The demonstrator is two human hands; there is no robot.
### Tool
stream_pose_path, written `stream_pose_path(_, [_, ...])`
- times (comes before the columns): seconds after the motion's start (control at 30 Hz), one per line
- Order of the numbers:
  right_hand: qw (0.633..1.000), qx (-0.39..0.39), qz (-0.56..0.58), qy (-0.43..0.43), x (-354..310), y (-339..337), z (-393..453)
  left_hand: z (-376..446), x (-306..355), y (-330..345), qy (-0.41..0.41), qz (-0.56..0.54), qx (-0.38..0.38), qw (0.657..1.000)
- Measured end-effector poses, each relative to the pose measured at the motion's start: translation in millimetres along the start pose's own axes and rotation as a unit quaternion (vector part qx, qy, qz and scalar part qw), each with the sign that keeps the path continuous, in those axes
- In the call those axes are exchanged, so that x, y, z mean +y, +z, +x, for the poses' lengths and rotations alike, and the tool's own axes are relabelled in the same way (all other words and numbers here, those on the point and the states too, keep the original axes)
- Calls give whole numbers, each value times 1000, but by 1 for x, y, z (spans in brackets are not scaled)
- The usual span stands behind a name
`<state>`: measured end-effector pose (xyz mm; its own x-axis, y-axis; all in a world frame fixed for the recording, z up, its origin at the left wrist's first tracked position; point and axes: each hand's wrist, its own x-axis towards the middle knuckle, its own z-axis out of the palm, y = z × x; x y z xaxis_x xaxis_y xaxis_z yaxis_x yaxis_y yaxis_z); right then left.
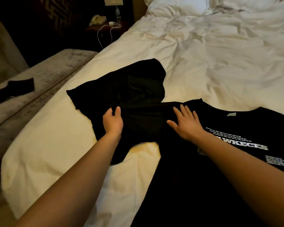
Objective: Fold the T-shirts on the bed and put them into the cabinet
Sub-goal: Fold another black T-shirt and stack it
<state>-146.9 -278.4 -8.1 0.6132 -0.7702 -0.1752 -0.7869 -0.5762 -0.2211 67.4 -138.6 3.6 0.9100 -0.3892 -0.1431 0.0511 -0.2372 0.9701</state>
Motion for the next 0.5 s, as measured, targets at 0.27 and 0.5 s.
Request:
stream_pose_path(0.27, [1000, -21, 10, 2, -2, -5, 9, 6, -13, 0, 3, 44, -3, 999])
stream_pose_path(0.5, [997, 32, -4, -72, -43, 17, -28, 3, 5, -6, 38, 56, -6, 998])
